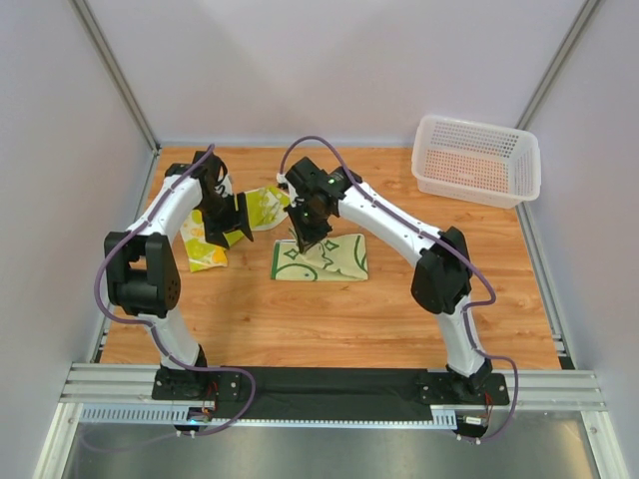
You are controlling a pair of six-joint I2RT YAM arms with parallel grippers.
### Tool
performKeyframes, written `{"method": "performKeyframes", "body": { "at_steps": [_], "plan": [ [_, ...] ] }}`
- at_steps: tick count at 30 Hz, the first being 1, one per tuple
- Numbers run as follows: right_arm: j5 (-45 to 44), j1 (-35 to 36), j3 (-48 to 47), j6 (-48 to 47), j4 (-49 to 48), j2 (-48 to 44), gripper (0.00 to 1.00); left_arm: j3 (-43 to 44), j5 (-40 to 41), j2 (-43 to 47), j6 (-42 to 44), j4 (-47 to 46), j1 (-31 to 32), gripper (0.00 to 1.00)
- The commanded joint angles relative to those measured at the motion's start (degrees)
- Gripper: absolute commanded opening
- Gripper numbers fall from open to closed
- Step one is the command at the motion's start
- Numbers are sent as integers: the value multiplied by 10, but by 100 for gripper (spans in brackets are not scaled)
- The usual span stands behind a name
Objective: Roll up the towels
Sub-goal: Fold the towel
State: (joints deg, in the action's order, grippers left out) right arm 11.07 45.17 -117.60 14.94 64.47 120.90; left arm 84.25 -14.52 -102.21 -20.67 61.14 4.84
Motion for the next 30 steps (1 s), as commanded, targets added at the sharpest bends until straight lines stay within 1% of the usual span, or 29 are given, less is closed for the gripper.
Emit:
{"method": "performKeyframes", "body": {
  "at_steps": [1, 5, 8, 12, 15, 18, 19, 21, 22, 25, 27, 28, 30],
  "plan": [
    [12, 6, -24, -11, -13, 21, 0, -1, -7, 27, 5, -4, -3, 74],
    [16, 12, -24, -12, -22, 41, 0, -3, -5, 28, 8, -2, -4, 74],
    [17, 19, -19, -13, -40, 57, 4, -5, -5, 27, 9, -3, -4, 74],
    [25, 29, -19, -3, -67, 89, 5, -8, -4, 24, 10, -5, -4, 74],
    [49, 34, -52, 3, -69, 126, 7, -7, -2, 21, 12, -3, -4, 74],
    [69, 35, -65, 6, -79, 149, 13, -6, 0, 22, 12, -2, -4, 74],
    [81, 36, -65, 7, -87, 152, 19, -7, 2, 22, 12, -2, -4, 74],
    [101, 37, -65, 8, -94, 162, 27, -9, 2, 20, 12, -3, -4, 74],
    [104, 37, -66, 9, -97, 166, 34, -11, 2, 19, 12, -4, -4, 74],
    [119, 35, -77, 7, -98, 180, 50, -14, 2, 16, 12, -9, -5, 74],
    [127, 31, -80, 7, -95, 175, 56, -12, -1, 14, 13, -10, -5, 74],
    [130, 28, -80, 8, -102, 158, 65, -12, -2, 13, 15, -11, -5, 74],
    [138, 18, -79, 12, -110, 135, 70, -9, -2, 16, 20, -15, -4, 74]
  ]
}}
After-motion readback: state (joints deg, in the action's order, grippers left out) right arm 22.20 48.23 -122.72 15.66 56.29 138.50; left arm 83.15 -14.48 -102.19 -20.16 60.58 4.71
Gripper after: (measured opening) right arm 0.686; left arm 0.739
